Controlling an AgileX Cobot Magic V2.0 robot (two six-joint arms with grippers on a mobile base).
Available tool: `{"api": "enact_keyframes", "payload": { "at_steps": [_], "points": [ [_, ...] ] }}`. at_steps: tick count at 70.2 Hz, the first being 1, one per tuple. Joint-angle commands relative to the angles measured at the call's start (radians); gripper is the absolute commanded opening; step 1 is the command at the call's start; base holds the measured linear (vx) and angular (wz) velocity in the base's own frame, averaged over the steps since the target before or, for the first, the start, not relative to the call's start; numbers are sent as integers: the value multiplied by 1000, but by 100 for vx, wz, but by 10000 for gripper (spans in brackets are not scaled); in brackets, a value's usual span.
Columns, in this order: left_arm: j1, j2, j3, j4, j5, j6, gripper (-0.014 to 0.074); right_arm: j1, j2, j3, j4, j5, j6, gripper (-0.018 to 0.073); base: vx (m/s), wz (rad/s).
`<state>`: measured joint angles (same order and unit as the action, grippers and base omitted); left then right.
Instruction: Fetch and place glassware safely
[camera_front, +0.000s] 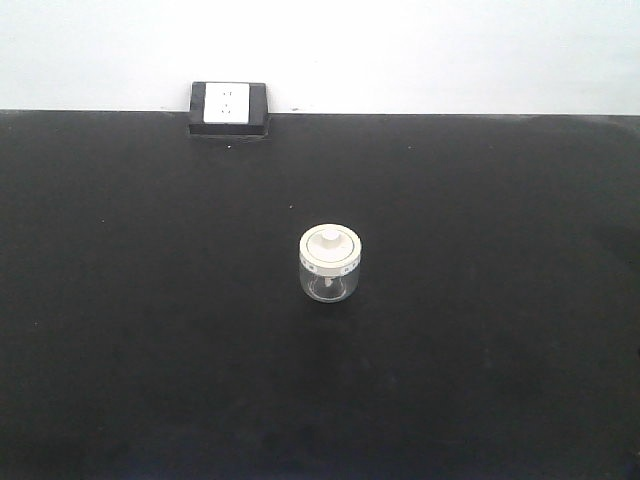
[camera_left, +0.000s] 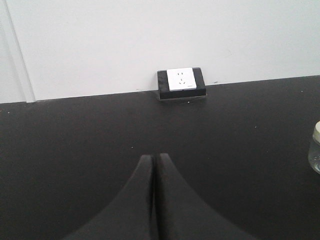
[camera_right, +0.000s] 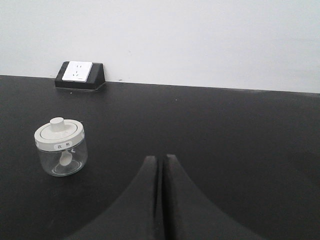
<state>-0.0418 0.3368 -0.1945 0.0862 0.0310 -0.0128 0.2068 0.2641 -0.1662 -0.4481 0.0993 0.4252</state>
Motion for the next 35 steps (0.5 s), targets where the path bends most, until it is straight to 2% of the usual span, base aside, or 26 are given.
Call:
{"api": "enact_keyframes", "payload": {
  "at_steps": [1,35],
  "points": [
    [-8,8,-27,-9,-71,-6,-7,-5,9,-30,-5,-60,-3,-3,0,0],
    [-8,8,-27,-9,-71,-6,-7,-5,9,-30,-5,-60,-3,-3,0,0]
  ]
}}
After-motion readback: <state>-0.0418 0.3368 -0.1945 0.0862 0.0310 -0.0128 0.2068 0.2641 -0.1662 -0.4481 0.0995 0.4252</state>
